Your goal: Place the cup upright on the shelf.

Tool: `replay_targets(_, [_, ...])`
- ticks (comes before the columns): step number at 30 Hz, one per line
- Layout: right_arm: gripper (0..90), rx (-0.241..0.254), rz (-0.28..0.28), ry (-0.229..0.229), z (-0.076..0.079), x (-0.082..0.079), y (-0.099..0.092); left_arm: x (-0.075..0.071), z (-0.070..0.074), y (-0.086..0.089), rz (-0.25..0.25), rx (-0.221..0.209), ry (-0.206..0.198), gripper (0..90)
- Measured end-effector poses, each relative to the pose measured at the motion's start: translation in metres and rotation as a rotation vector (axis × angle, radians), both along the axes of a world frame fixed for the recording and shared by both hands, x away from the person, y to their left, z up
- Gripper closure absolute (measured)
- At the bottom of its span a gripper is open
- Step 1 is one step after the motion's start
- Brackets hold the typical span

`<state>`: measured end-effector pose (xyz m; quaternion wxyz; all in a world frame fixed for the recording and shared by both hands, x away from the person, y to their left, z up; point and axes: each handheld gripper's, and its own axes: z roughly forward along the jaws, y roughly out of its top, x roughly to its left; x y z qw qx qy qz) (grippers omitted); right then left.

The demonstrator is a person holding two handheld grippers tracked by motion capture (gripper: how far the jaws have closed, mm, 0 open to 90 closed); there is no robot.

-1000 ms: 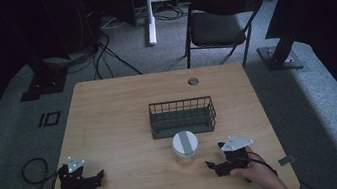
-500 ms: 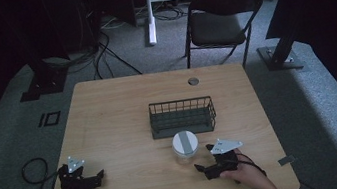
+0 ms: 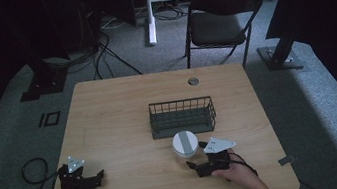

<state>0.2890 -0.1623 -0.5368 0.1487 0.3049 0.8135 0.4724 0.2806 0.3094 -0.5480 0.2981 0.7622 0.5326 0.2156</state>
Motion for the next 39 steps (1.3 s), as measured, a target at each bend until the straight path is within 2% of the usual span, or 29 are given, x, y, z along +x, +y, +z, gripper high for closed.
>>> replay_targets(21, [12.5, 0.086, -0.047, -0.039, -0.004, 0.005, 0.02, 0.0, 0.0, 0.0, 0.0, 0.0, 0.0, 0.5])
replay_targets(24, [12.6, 0.091, -0.042, -0.053, -0.004, 0.004, 0.022, 0.0, 0.0, 0.0, 0.0, 0.0, 0.0, 0.5])
replay_targets(35, [13.1, 0.113, -0.059, -0.061, -0.005, 0.005, 0.027, 0.0, 0.0, 0.0, 0.0, 0.0, 0.0, 0.5])
replay_targets(39, [16.6, 0.109, -0.072, -0.071, -0.006, 0.005, 0.027, 0.0, 0.0, 0.0, 0.0, 0.0, 0.0, 0.5])
